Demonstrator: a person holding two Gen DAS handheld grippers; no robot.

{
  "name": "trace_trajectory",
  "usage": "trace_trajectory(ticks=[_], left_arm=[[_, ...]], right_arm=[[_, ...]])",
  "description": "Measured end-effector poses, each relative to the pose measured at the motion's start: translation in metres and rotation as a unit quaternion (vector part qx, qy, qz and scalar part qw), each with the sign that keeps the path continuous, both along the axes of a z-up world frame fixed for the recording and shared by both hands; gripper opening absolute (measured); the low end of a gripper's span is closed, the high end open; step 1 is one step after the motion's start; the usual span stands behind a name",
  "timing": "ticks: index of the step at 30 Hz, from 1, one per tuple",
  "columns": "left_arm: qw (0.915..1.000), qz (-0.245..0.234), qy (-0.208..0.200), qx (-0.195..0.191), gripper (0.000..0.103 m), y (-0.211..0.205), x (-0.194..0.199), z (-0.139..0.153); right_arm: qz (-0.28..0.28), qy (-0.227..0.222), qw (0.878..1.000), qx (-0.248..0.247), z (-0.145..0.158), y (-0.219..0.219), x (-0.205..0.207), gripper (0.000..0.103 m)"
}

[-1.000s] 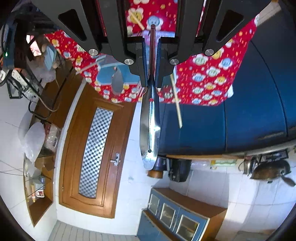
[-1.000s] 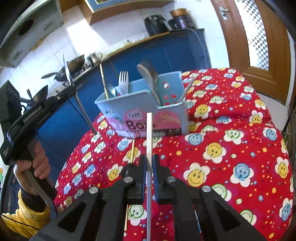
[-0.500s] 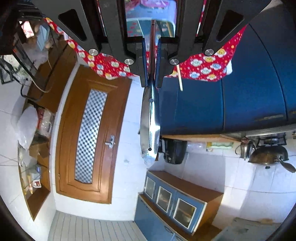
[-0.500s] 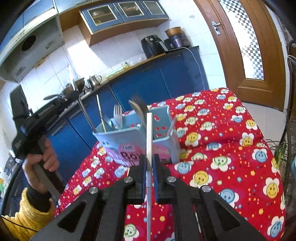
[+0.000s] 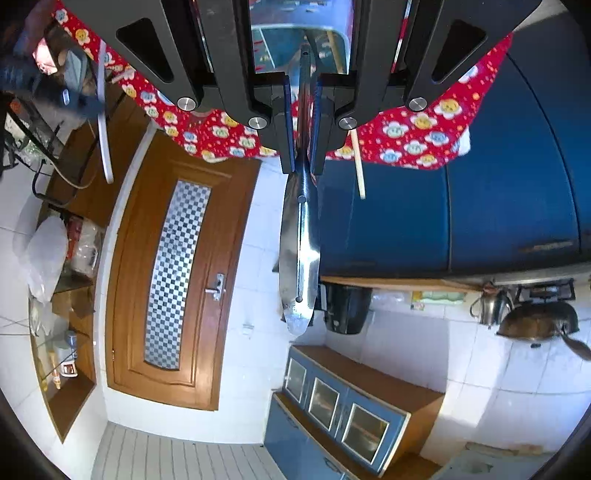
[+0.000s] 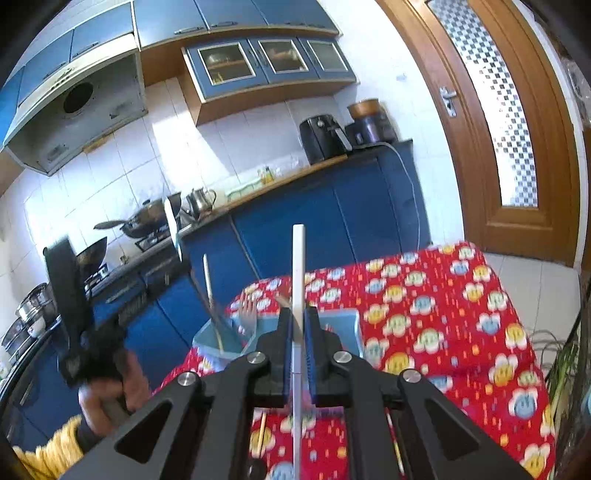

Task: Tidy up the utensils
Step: 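Lift the spoon and chopstick into the blue caddy and open both tools, then withdraw both tools from the caddy back over the remaining utensils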

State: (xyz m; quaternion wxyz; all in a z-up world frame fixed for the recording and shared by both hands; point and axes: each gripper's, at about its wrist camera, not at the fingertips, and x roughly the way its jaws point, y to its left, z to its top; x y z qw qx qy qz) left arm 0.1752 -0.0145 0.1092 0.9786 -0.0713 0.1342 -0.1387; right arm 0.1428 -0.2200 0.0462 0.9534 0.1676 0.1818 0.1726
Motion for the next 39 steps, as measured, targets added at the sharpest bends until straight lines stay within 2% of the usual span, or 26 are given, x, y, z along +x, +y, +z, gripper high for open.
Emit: trace_trajectory(ticks=[5,13,20,27,29,31,33,39], left_arm=[[0.9999,-0.005,0.015,-0.003,0.008,-0.001,0.002,-0.02],[0.9996,-0.009,0.027,-0.006,0.008,0.002,0.006,-0.034],[0.9989,-0.023,0.041,-0.005,0.008,-0.001,0.007,-0.042],[0.9984,-0.026,0.046,0.019,0.008,-0.009,0.005,-0.044],[0.9982,-0.026,0.049,0.023,0.012,-0.011,0.003,-0.042],[0.9979,-0.025,0.056,0.022,0.026,-0.012,0.002,-0.041],[0.9977,-0.023,0.062,0.016,0.034,-0.012,0.0,-0.039],[0.9972,-0.023,0.069,0.015,0.039,-0.01,-0.01,-0.032]], right_arm=[[-0.021,-0.021,1.0,-0.004,0.007,0.001,0.032,0.008],[-0.053,-0.066,0.996,-0.001,0.003,0.002,0.061,0.008],[-0.047,-0.057,0.997,-0.021,-0.014,0.011,0.074,0.008],[-0.037,-0.058,0.997,-0.03,-0.021,0.018,0.073,0.008],[-0.034,-0.059,0.997,-0.03,-0.022,0.019,0.072,0.008],[-0.033,-0.058,0.997,-0.03,-0.022,0.019,0.072,0.009],[-0.03,-0.057,0.998,-0.026,-0.021,0.018,0.071,0.01],[-0.022,-0.063,0.998,-0.017,-0.013,0.016,0.064,0.01]])
